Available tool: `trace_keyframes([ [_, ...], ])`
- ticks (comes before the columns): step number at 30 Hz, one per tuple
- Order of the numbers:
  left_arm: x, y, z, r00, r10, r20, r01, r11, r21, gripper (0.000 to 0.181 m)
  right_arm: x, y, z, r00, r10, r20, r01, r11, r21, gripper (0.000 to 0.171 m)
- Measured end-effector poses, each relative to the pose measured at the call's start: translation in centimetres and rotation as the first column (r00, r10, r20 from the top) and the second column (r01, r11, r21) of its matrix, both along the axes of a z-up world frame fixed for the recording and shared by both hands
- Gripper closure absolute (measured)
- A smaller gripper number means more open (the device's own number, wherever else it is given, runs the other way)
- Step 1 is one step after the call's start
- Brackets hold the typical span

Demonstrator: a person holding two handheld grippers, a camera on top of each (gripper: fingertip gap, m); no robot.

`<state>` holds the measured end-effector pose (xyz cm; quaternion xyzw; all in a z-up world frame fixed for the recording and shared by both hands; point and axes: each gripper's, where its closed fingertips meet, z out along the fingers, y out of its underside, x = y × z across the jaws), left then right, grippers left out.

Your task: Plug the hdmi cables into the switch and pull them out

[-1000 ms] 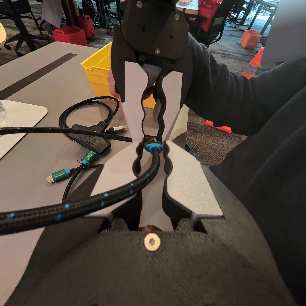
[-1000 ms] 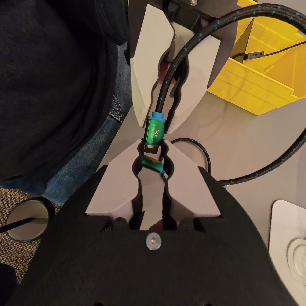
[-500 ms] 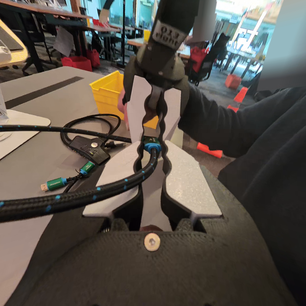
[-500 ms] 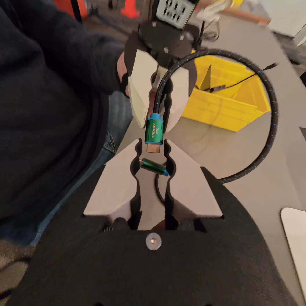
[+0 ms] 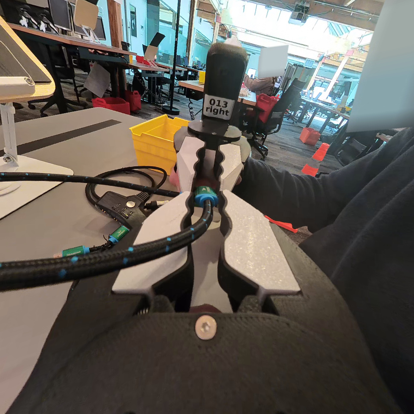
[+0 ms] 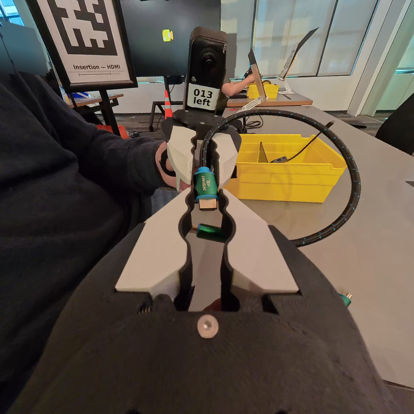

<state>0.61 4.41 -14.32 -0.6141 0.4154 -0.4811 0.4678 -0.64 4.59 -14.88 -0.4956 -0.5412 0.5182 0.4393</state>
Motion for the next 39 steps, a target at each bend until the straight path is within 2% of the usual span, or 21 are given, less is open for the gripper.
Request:
trace_keyframes([
  [3, 0.0, 0.0, -0.1, 1.000, -0.011, 0.001, 0.011, 1.000, -0.014, 0.161, 0.0, -0.1, -0.1, 1.000, -0.012, 0.009, 0.012, 0.999, 0.043, 0.153],
  [10, 0.4, -0.6, -0.8, 0.995, -0.042, -0.093, 0.042, 0.999, 0.000, 0.161, 0.5, -0.5, -1.1, 0.989, -0.024, 0.148, 0.002, 0.989, 0.148, 0.153],
  [17, 0.8, -0.8, -1.3, 0.990, -0.042, -0.135, 0.046, 0.999, 0.021, 0.148, 0.6, -0.9, -1.5, 0.968, -0.033, 0.247, -0.018, 0.979, 0.203, 0.153],
  [30, 0.8, -0.3, -1.7, 0.986, 0.002, -0.165, 0.009, 0.998, 0.065, 0.155, 0.8, -0.4, -2.0, 0.953, -0.077, 0.293, 0.015, 0.978, 0.208, 0.153],
  [32, 0.8, -0.3, -1.7, 0.986, 0.008, -0.168, 0.004, 0.997, 0.073, 0.161, 0.7, -0.2, -2.1, 0.950, -0.094, 0.299, 0.033, 0.979, 0.203, 0.153],
  [39, 0.7, 0.1, -1.8, 0.987, 0.036, -0.157, -0.024, 0.997, 0.079, 0.161, 0.7, 0.3, -2.1, 0.951, -0.118, 0.286, 0.059, 0.977, 0.206, 0.153],
])
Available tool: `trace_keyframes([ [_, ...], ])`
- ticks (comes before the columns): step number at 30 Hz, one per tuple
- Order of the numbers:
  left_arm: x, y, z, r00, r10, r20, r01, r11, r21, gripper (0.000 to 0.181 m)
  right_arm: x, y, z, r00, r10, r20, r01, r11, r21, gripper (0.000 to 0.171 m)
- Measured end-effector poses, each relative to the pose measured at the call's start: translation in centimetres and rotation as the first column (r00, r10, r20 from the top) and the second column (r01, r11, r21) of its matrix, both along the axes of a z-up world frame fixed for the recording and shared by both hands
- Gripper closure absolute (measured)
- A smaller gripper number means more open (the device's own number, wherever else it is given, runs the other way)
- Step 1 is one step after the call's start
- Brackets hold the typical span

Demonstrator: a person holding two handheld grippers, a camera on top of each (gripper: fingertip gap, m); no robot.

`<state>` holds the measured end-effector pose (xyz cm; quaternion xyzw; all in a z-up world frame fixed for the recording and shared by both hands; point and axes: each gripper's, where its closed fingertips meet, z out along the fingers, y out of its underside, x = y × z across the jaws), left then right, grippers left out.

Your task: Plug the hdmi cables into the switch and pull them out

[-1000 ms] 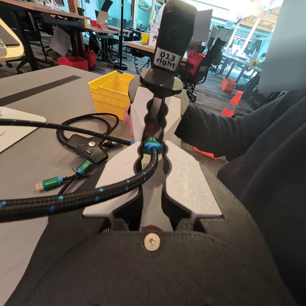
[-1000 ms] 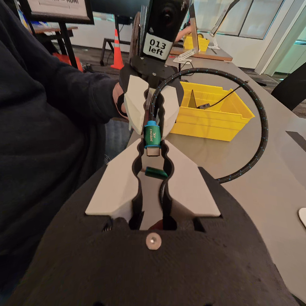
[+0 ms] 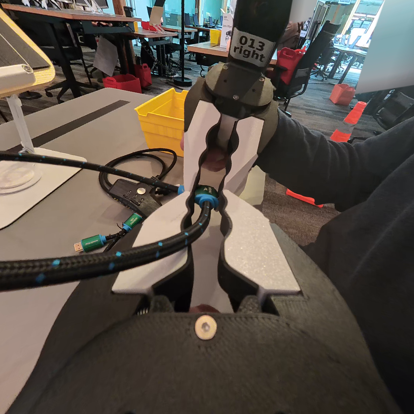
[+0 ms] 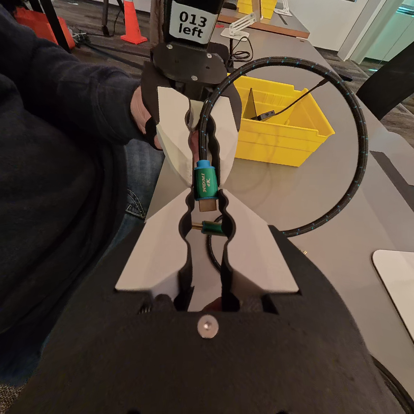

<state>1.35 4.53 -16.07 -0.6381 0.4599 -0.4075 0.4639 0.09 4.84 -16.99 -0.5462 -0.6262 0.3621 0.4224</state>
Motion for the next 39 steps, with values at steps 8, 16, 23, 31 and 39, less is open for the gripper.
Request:
trace_keyframes([
  [8, -0.9, 0.6, 1.0, 0.990, 0.022, 0.142, -0.013, 0.998, -0.065, 0.162, 1.0, 1.1, 1.6, 0.989, -0.050, -0.137, 0.041, 0.997, -0.069, 0.139],
  [16, -1.7, 1.3, 0.8, 0.983, 0.054, 0.178, -0.040, 0.996, -0.080, 0.161, 4.0, 4.8, 2.9, 0.947, -0.233, -0.220, 0.253, 0.966, 0.063, 0.143],
  [23, -2.4, 2.2, 0.4, 0.984, 0.104, 0.144, -0.095, 0.993, -0.068, 0.161, 11.6, 13.6, 2.2, 0.732, -0.678, -0.068, 0.653, 0.670, 0.353, 0.125],
  [31, -3.2, 2.5, 0.1, 0.984, 0.124, 0.129, -0.116, 0.991, -0.068, 0.161, 11.5, 13.9, -7.5, 0.700, -0.625, 0.345, 0.592, 0.778, 0.210, 0.080],
  [39, -3.6, 2.6, -0.2, 0.983, 0.129, 0.129, -0.120, 0.990, -0.078, 0.161, 10.4, 14.2, -13.8, 0.639, -0.578, 0.507, 0.595, 0.789, 0.150, 0.068],
])
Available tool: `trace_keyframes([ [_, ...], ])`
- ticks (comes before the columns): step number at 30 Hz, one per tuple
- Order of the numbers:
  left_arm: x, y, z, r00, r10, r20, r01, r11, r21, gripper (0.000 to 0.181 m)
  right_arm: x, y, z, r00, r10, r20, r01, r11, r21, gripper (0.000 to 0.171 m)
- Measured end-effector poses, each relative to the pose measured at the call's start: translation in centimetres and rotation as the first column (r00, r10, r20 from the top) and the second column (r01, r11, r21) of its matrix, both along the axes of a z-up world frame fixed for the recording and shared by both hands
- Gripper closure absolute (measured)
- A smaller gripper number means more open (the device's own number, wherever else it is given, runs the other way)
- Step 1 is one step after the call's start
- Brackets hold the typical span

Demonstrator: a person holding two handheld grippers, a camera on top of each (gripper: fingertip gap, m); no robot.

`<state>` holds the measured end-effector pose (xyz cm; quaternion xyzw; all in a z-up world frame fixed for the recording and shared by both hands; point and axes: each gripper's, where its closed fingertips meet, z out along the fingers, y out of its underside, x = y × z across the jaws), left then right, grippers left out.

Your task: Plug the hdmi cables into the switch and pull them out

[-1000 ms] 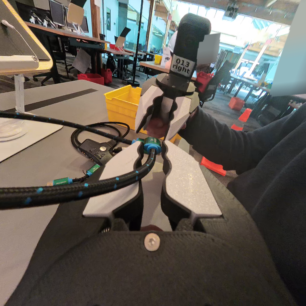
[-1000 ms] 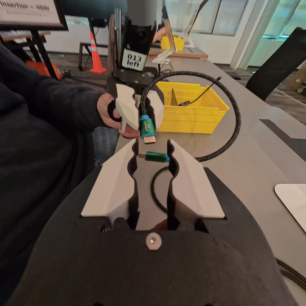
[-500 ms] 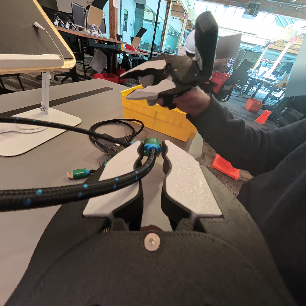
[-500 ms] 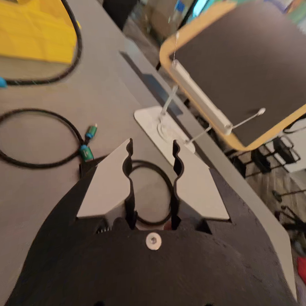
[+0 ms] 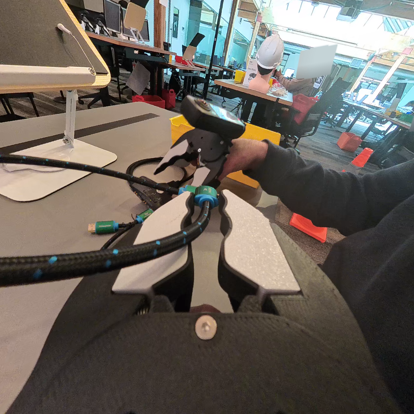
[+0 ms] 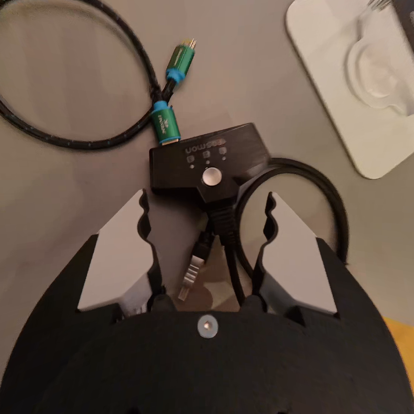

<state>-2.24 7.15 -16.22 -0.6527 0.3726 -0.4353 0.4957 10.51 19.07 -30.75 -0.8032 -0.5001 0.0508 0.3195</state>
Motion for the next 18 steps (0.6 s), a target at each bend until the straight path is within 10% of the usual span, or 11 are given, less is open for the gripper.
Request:
trace_keyframes([
  [18, -0.7, 1.3, 0.0, 0.998, 0.059, 0.006, -0.059, 0.998, 0.003, 0.161, -2.2, -0.2, 0.3, 0.978, 0.003, -0.208, 0.004, 1.000, 0.029, 0.091],
])
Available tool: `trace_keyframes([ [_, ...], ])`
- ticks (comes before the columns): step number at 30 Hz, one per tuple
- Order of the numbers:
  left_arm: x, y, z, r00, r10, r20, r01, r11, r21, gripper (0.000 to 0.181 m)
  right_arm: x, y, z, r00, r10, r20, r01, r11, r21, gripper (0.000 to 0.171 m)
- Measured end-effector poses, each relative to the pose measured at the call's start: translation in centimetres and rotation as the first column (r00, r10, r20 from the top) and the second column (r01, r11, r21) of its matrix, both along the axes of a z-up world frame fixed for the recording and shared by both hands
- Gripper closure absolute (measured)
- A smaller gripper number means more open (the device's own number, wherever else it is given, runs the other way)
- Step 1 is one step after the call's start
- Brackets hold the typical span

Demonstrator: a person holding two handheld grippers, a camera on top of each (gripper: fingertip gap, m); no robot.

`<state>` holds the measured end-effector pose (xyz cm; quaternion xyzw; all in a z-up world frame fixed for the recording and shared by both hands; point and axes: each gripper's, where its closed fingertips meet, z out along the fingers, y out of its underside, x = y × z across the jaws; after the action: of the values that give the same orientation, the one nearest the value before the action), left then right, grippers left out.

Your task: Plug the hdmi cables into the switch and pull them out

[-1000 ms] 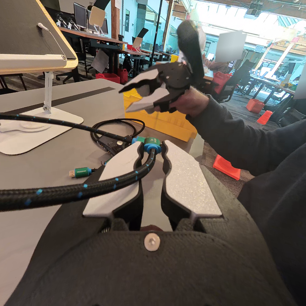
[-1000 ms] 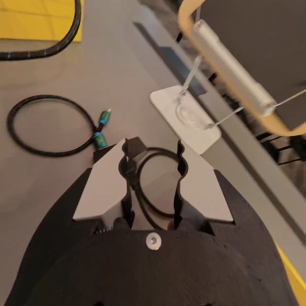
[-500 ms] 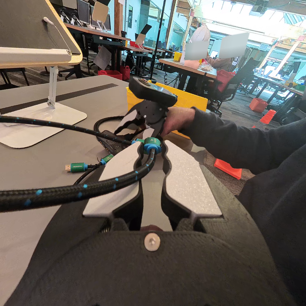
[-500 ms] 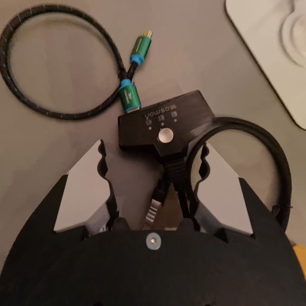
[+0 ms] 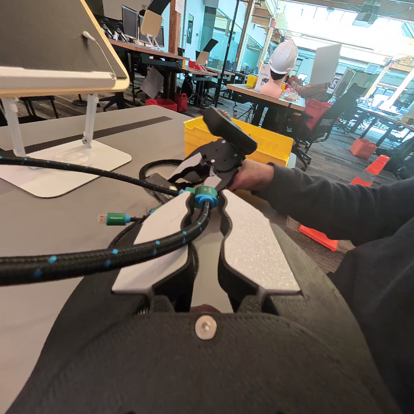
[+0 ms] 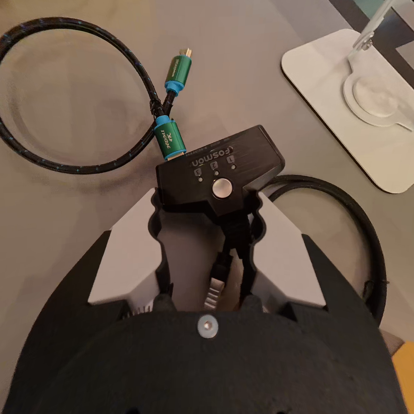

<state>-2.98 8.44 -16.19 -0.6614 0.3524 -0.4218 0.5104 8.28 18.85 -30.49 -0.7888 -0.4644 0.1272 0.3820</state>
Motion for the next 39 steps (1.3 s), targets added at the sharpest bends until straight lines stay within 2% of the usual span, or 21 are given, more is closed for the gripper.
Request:
trace_keyframes([
  [4, -1.0, 1.5, 0.6, 0.996, 0.088, -0.012, -0.088, 0.996, 0.029, 0.162, -1.2, -1.6, 2.2, 0.995, 0.063, -0.071, -0.063, 0.998, 0.005, 0.091],
  [9, -2.4, 3.4, -0.1, 0.970, 0.215, -0.111, -0.207, 0.976, 0.072, 0.162, -2.9, -4.6, 5.7, 0.960, 0.206, -0.190, -0.209, 0.978, 0.004, 0.091],
  [16, -1.2, 3.1, 0.1, 0.973, 0.191, -0.127, -0.178, 0.979, 0.103, 0.162, -3.7, -6.3, 5.4, 0.949, 0.302, -0.093, -0.300, 0.953, 0.031, 0.091],
  [19, -0.2, 3.3, -0.4, 0.961, 0.185, -0.207, -0.161, 0.978, 0.129, 0.161, -4.4, -7.1, 5.5, 0.937, 0.342, -0.072, -0.339, 0.939, 0.050, 0.091],
  [25, 0.1, 4.6, -3.9, 0.868, 0.223, -0.443, -0.178, 0.974, 0.140, 0.161, -5.3, -8.6, 6.5, 0.907, 0.414, -0.075, -0.410, 0.910, 0.063, 0.091],
  [31, 0.9, 3.9, -4.5, 0.883, 0.155, -0.442, -0.114, 0.986, 0.119, 0.161, -5.5, -9.3, 6.0, 0.886, 0.459, -0.069, -0.457, 0.888, 0.047, 0.091],
  [35, 1.5, 3.2, -4.1, 0.898, 0.119, -0.425, -0.057, 0.986, 0.156, 0.161, -5.9, -9.9, 6.0, 0.861, 0.495, -0.115, -0.496, 0.868, 0.024, 0.091],
  [39, 1.6, 2.9, -3.1, 0.944, 0.083, -0.319, -0.034, 0.987, 0.156, 0.162, -6.0, -10.3, 6.4, 0.835, 0.511, -0.203, -0.521, 0.854, 0.008, 0.091],
])
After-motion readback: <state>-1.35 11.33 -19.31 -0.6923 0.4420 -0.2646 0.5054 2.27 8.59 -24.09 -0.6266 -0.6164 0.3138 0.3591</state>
